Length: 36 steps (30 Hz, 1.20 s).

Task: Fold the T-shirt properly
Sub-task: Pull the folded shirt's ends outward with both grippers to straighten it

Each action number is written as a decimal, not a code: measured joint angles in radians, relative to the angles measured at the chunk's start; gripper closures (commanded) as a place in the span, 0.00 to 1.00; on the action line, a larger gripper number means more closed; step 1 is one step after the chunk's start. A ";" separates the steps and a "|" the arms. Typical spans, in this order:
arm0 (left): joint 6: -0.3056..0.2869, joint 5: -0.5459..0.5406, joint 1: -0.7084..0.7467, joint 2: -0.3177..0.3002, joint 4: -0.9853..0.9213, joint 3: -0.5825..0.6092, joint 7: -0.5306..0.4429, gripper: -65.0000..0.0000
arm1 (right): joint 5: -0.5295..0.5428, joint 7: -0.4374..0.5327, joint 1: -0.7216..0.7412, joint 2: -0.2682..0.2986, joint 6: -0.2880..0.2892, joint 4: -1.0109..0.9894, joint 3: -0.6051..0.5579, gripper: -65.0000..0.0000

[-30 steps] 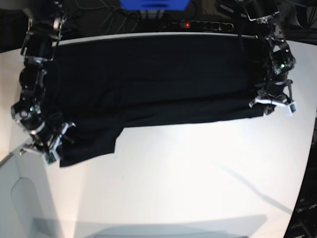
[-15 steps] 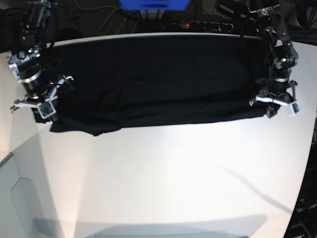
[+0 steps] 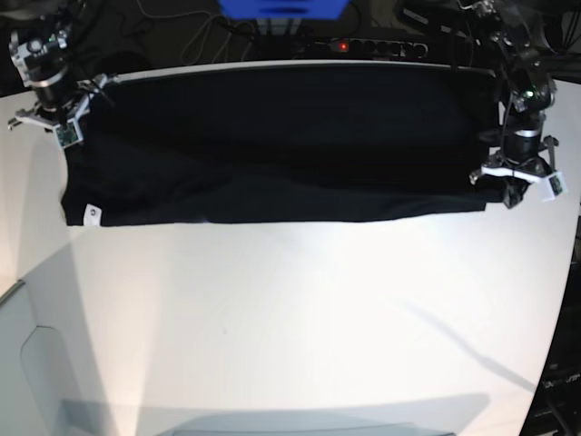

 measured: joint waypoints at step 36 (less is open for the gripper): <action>-0.003 0.003 0.052 -0.005 0.000 -0.002 -0.014 1.00 | -0.001 0.169 -0.254 -0.153 0.000 0.010 0.047 1.00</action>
